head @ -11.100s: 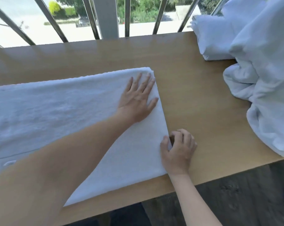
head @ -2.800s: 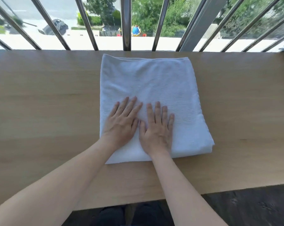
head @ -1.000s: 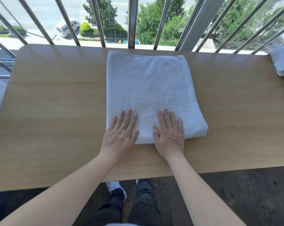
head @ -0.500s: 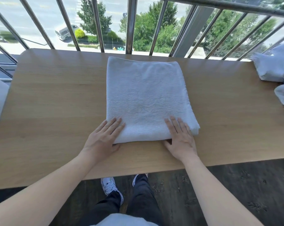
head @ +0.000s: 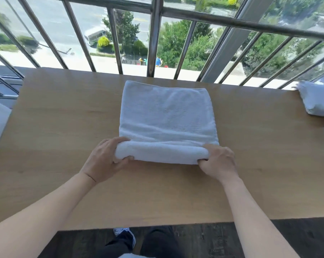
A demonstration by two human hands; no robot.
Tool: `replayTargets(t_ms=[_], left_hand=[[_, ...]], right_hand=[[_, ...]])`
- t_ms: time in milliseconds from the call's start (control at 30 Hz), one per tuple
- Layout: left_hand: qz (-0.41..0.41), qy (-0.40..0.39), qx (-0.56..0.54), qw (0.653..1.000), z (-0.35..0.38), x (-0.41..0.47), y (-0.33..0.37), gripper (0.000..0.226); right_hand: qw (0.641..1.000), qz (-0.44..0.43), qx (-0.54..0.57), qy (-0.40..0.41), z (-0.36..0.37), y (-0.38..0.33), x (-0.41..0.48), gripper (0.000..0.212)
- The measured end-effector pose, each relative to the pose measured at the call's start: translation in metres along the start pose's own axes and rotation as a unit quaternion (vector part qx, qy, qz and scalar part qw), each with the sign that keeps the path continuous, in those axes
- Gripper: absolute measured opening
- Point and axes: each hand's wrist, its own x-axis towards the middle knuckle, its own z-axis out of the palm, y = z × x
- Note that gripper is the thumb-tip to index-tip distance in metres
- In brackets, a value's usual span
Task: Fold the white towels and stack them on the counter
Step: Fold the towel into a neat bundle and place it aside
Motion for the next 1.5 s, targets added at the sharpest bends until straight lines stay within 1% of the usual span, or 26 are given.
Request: replayTargets(t_ms=[67, 100, 167, 233, 333, 400, 467, 500, 600, 667, 733, 800, 867, 967, 1067, 1100, 1167, 1233, 1300, 1333, 1367, 1400, 1433, 1467, 1500], left_hand=[[-0.025, 0.021, -0.053, 0.998, 0.0, 0.017, 0.005, 0.079], [-0.052, 0.035, -0.081, 0.995, 0.001, 0.027, 0.008, 0.077], [-0.119, 0.065, -0.121, 0.983, 0.003, 0.052, 0.016, 0.065], [-0.176, 0.1, -0.12, 0.972, 0.004, 0.08, 0.02, 0.055], [-0.238, 0.145, -0.089, 0.956, 0.005, 0.122, 0.018, 0.048], [-0.266, 0.15, -0.063, 0.95, 0.004, 0.151, 0.011, 0.053], [-0.283, 0.131, -0.041, 0.949, 0.005, 0.181, 0.0, 0.064], [-0.292, 0.12, -0.032, 0.948, 0.006, 0.195, -0.007, 0.069], [-0.323, 0.091, -0.036, 0.941, 0.011, 0.223, -0.025, 0.069], [-0.354, 0.059, -0.028, 0.933, 0.016, 0.232, -0.034, 0.071], [-0.379, 0.035, -0.014, 0.925, 0.019, 0.24, -0.04, 0.076], [-0.391, 0.037, 0.005, 0.92, 0.023, 0.247, -0.043, 0.079], [-0.387, 0.062, 0.042, 0.919, 0.028, 0.252, -0.042, 0.077], [-0.364, 0.105, 0.114, 0.918, 0.037, 0.254, -0.041, 0.074], [-0.345, 0.124, 0.149, 0.918, 0.04, 0.254, -0.042, 0.072], [-0.347, 0.123, 0.159, 0.916, 0.04, 0.255, -0.043, 0.072], [-0.35, 0.115, 0.183, 0.911, 0.039, 0.257, -0.041, 0.07], [-0.356, 0.115, 0.183, 0.909, 0.037, 0.257, -0.037, 0.066], [-0.364, 0.131, 0.129, 0.913, 0.029, 0.254, -0.032, 0.062], [-0.355, 0.148, 0.096, 0.918, 0.024, 0.252, -0.028, 0.063], [-0.329, 0.167, 0.08, 0.926, 0.02, 0.251, -0.021, 0.064], [-0.286, 0.18, 0.084, 0.937, 0.019, 0.249, -0.011, 0.064], [-0.234, 0.171, 0.101, 0.952, 0.021, 0.249, 0.002, 0.062], [-0.183, 0.14, 0.112, 0.967, 0.028, 0.247, 0.017, 0.059], [-0.146, 0.086, 0.115, 0.979, 0.037, 0.245, 0.034, 0.056]], right_hand=[[0.998, 0.003, 0.011, -0.059, -0.021, 0.0, 0.027, 0.027], [0.996, -0.002, 0.014, -0.092, -0.033, 0.0, 0.042, 0.023], [0.987, -0.014, 0.033, -0.159, -0.055, 0.0, 0.071, 0.011], [0.978, -0.018, 0.062, -0.197, -0.077, 0.0, 0.097, 0.004], [0.971, -0.039, 0.077, -0.222, -0.103, -0.005, 0.139, 0.013], [0.971, -0.053, 0.063, -0.223, -0.111, -0.009, 0.171, 0.019], [0.975, -0.067, 0.038, -0.206, -0.11, -0.011, 0.205, 0.008], [0.977, -0.07, 0.024, -0.201, -0.108, -0.013, 0.221, 0.007], [0.977, -0.089, -0.035, -0.19, -0.093, -0.021, 0.26, 0.006], [0.977, -0.097, -0.078, -0.17, -0.079, -0.027, 0.276, 0.01], [0.979, -0.092, -0.104, -0.147, -0.063, -0.03, 0.287, 0.019], [0.981, -0.097, -0.118, -0.123, -0.046, -0.031, 0.292, 0.018], [0.983, -0.098, -0.121, -0.094, -0.032, -0.03, 0.293, 0.016], [0.993, -0.08, -0.072, -0.043, -0.014, -0.025, 0.286, 0.014], [0.997, -0.067, -0.038, 0.017, -0.005, -0.021, 0.281, 0.013], [0.997, -0.061, -0.038, 0.026, -0.005, -0.021, 0.282, 0.016], [0.997, -0.054, -0.043, 0.025, -0.005, -0.023, 0.283, 0.024], [0.997, -0.049, -0.051, 0.014, -0.008, -0.025, 0.283, 0.023], [0.996, -0.048, -0.069, -0.005, -0.013, -0.027, 0.282, 0.023], [0.996, -0.048, -0.079, -0.021, -0.015, -0.028, 0.283, 0.024], [0.994, -0.048, -0.089, -0.04, -0.018, -0.03, 0.284, 0.027], [0.992, -0.046, -0.099, -0.058, -0.022, -0.033, 0.286, 0.029], [0.991, -0.04, -0.107, -0.071, -0.026, -0.036, 0.288, 0.031], [0.99, -0.037, -0.111, -0.076, -0.03, -0.039, 0.288, 0.031], [0.99, -0.038, -0.116, -0.073, -0.034, -0.042, 0.287, 0.03]])
